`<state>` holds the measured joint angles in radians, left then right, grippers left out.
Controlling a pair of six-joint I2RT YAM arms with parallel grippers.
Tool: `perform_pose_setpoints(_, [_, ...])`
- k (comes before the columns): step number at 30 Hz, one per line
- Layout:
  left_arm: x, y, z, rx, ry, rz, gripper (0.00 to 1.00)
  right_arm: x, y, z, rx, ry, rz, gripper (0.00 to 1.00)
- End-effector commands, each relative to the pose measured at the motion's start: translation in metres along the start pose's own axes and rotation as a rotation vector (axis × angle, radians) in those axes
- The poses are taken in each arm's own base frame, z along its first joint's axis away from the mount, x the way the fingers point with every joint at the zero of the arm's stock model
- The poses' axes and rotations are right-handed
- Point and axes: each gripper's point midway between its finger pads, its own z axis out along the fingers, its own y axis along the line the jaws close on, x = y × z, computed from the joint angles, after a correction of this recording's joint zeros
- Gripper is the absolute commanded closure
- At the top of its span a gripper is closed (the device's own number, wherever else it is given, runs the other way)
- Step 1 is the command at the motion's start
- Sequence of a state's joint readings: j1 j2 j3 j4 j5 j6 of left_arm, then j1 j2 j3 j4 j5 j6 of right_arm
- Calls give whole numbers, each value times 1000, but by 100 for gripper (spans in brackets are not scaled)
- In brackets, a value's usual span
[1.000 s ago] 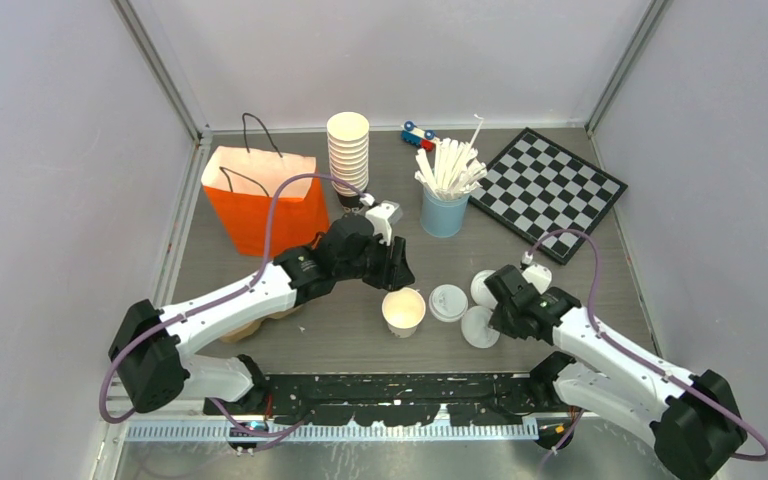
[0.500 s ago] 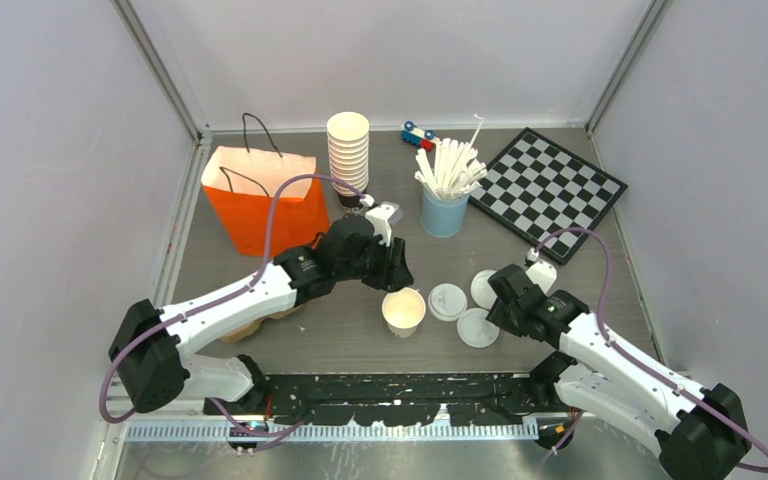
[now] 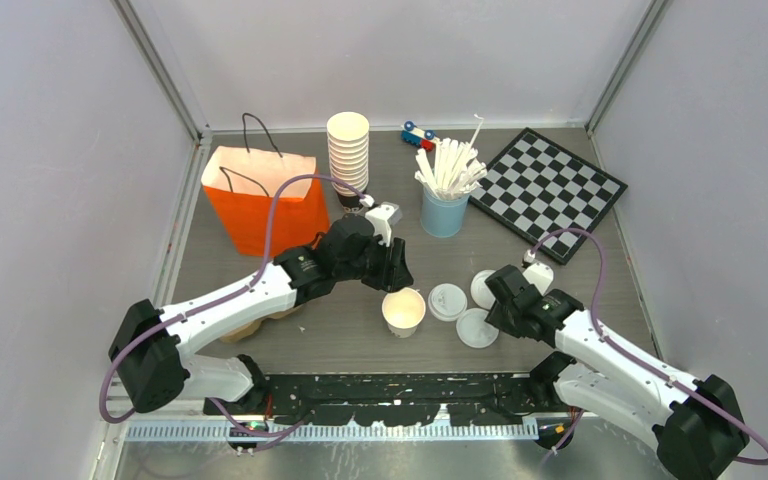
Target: Pack the takeout coffee
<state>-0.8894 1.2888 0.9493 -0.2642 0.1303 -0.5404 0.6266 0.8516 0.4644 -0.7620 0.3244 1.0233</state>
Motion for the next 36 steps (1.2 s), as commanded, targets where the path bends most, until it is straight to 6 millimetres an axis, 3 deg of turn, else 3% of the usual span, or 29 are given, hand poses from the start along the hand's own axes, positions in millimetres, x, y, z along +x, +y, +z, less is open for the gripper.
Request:
perform_pose_setpoints(1, [-8, -1, -5, 4, -31, 12, 53, -6, 6, 2, -11, -27, 9, 65])
perform_pose_setpoints(10, [-7, -2, -5, 7, -26, 9, 53, -4, 7, 3, -15, -20, 12, 73])
perform_pose_setpoints(18, [-7, -3, 4, 12, -16, -11, 53, -9, 11, -3, -63, -46, 21, 99])
perform_pose_setpoints(26, [-9, -5, 19, -5, 2, -11, 54, -18, 22, -19, -160, -86, 67, 100])
perform_pose_setpoints(28, [-8, -6, 24, -4, 11, -9, 54, -16, 19, -17, -144, -80, 65, 97])
perform_pose_setpoints(31, [-7, -6, 26, -6, 16, -8, 54, -5, 4, -9, -60, -38, 56, 70])
perform_pose_setpoints(32, [-7, -5, 26, -9, 15, -7, 54, -3, 0, -7, -38, -29, 51, 66])
perform_pose_setpoints(36, [-4, -1, 25, -21, 13, -3, 53, 1, 6, -5, -66, -11, 43, 63])
